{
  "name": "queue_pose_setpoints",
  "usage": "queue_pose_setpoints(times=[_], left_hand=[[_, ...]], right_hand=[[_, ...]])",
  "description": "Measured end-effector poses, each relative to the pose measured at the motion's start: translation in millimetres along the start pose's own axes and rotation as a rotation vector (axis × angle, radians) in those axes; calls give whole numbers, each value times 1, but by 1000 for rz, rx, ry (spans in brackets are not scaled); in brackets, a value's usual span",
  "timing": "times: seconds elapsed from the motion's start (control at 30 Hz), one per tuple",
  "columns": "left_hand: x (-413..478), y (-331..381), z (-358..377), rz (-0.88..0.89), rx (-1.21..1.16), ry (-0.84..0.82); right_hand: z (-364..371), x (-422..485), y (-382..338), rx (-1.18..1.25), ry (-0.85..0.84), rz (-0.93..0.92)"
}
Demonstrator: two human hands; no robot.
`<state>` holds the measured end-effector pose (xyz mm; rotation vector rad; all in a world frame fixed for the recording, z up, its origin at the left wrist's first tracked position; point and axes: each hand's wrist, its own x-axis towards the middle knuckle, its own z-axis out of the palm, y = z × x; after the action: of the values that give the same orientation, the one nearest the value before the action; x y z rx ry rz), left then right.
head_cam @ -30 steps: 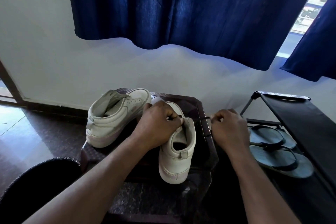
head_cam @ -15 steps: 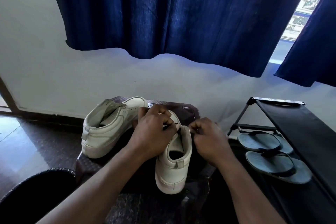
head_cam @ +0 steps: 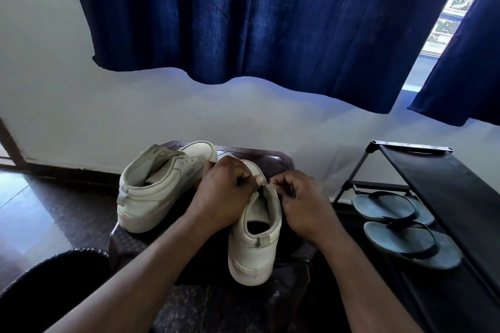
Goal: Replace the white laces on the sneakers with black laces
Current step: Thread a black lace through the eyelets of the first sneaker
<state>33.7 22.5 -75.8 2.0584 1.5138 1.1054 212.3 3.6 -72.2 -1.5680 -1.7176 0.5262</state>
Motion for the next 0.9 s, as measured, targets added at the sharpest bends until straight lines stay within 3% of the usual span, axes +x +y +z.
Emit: queue_pose_setpoints(times=[0.1,0.23,0.37,0.43,0.57,0.73,0.9], left_hand=[[2,-4,2,-47,-100,-4],[1,-2,-2,-89,-141,-20],[-1,-1,-4,-97,-143,-38],[-2,-1,-5,-115,-165,-42],[-3,6,-8,-180,-200,-68],[-3,10,-7,-251,-357,-62],[-4,14,-12,-338,-636,-14]], right_hand=[[2,0,-2,-7,-1,38],[-7,1,4,-322,-25,144],[-14,-1,6,-472,-35,211],[-11,0,10,-411,-26,163],[-4,2,7,-57,-29,70],[2,2,3,54,-77,68],[-3,-3,7,-352,-101,120]])
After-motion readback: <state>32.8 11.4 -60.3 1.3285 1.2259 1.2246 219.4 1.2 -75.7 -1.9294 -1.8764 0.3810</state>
